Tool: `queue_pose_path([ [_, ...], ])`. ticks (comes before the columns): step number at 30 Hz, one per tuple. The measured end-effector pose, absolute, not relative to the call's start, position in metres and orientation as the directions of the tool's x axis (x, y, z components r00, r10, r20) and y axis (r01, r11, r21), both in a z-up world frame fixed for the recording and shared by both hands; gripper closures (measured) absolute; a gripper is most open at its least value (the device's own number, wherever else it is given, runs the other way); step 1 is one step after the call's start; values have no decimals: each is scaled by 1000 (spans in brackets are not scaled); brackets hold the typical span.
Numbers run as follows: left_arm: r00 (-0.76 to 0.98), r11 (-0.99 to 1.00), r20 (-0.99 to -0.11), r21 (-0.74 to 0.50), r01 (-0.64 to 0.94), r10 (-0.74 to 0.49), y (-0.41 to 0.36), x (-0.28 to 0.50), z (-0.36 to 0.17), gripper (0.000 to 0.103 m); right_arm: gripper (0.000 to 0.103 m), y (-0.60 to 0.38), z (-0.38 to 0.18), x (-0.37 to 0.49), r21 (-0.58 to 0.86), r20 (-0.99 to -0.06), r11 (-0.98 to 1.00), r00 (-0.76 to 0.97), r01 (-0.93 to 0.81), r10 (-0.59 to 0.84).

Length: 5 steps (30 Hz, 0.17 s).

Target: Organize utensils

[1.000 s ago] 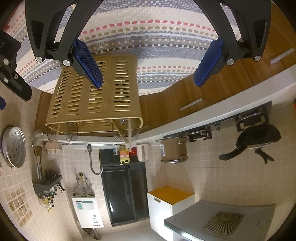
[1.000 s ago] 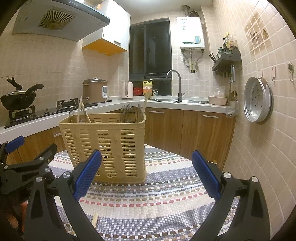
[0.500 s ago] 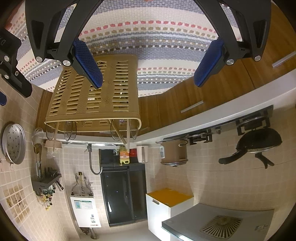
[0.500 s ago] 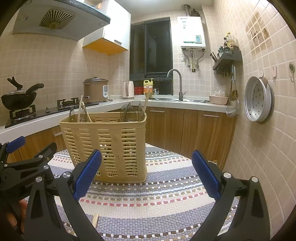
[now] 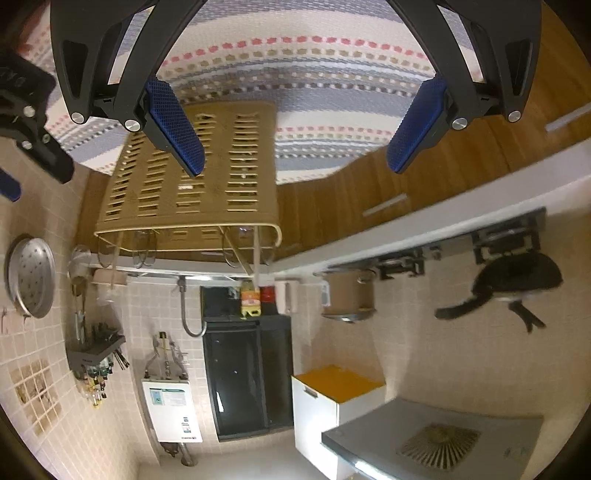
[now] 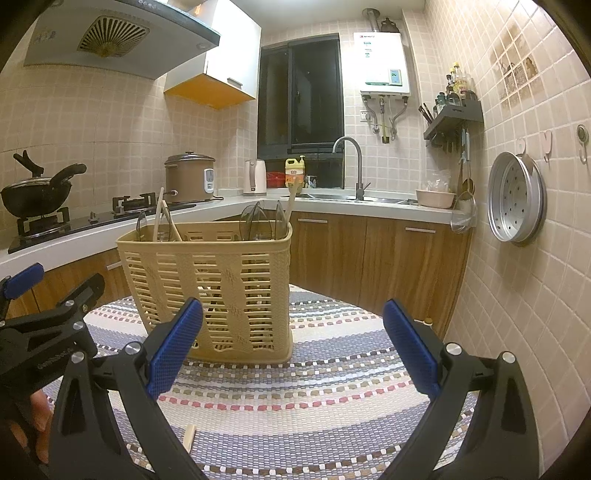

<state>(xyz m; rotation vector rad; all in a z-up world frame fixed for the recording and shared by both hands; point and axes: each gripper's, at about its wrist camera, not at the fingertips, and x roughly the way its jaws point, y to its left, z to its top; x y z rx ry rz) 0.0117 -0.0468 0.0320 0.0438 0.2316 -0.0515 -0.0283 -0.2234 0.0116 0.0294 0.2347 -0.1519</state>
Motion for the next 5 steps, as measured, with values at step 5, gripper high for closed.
queue_pose_path([
  [5, 965, 998, -258, 38, 57, -45, -45, 17, 30, 7, 10, -224, 11, -27, 8, -243, 987, 958, 160, -154],
])
